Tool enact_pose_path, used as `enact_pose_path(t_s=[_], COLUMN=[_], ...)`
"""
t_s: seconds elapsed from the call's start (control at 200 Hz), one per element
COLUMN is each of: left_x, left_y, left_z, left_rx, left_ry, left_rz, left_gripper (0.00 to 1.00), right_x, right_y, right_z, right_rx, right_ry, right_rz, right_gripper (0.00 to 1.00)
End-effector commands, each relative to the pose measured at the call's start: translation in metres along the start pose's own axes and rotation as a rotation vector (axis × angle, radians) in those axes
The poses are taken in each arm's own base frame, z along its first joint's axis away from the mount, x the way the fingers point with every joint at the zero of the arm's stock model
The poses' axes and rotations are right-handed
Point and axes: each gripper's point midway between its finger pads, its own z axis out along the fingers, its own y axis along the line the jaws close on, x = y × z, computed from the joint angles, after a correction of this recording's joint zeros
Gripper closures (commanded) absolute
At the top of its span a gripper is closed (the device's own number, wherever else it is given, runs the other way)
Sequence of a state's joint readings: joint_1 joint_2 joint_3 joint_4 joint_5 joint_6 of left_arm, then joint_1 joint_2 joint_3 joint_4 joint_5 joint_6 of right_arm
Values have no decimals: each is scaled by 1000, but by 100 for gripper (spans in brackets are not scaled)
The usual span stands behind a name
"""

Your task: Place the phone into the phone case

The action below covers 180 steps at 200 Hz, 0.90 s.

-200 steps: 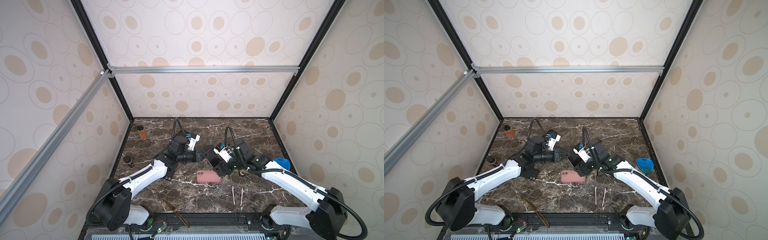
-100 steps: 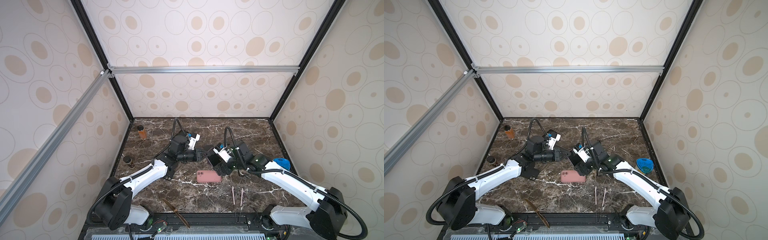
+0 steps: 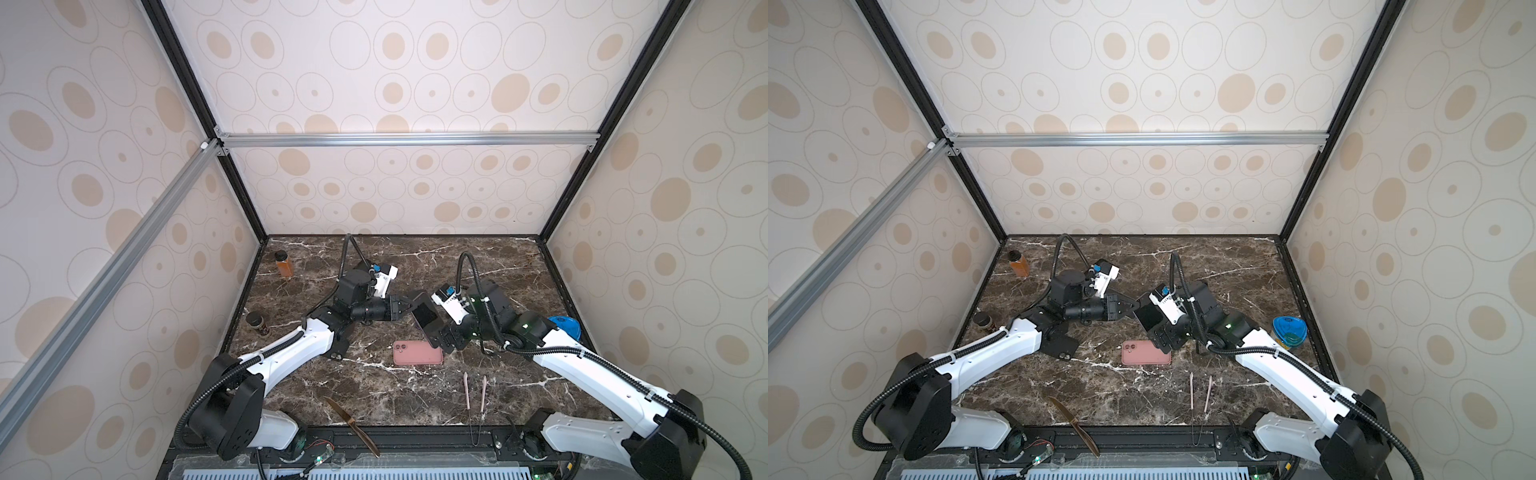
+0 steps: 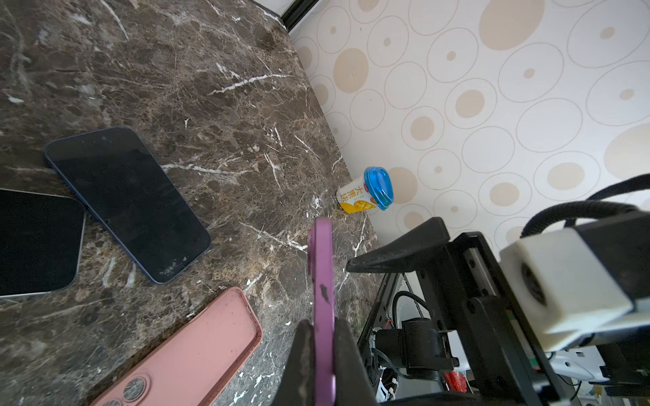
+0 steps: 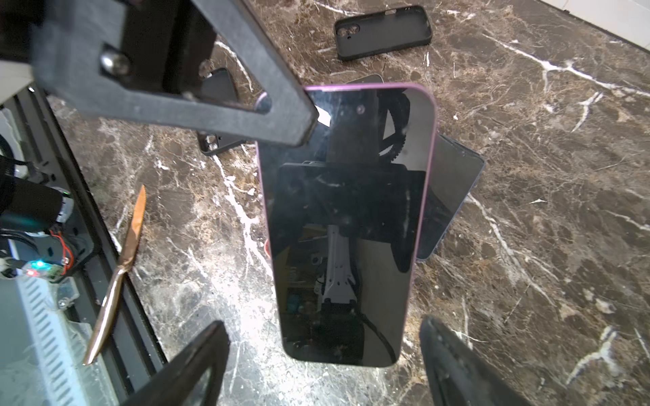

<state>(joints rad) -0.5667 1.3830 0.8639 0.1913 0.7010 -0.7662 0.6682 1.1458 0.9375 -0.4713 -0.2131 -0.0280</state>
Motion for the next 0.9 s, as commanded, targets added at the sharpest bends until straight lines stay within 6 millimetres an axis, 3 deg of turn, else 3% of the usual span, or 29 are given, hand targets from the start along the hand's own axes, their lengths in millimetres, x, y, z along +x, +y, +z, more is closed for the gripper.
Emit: enact_pose_path(t_s=[0.0,0.11,0.28,0.655,0.895], left_x=[-23,-33,-48,-52,-61], left_y=[-28,-29,-33,-60,-75], left_z=[-16,-30,-52,-89,-121], left_rx=[87,92,129,301,383], left_ry=[-100,-199,-335,-488,-612], left_rz=[117,148,167,193,189], left_gripper=[100,100,100,100,100], right_x=[1,-2,-12,-31,-38], right_y=[6,7,23,27,33], right_z=[-7,-14,-20,-33,-29], right_rx=[-21,-18,-128,-199,-262], right_ry=[-19,-62,-203,-377,-404], right_rz=[30,91,207,346,382], right_gripper=[12,11,9,6,3])
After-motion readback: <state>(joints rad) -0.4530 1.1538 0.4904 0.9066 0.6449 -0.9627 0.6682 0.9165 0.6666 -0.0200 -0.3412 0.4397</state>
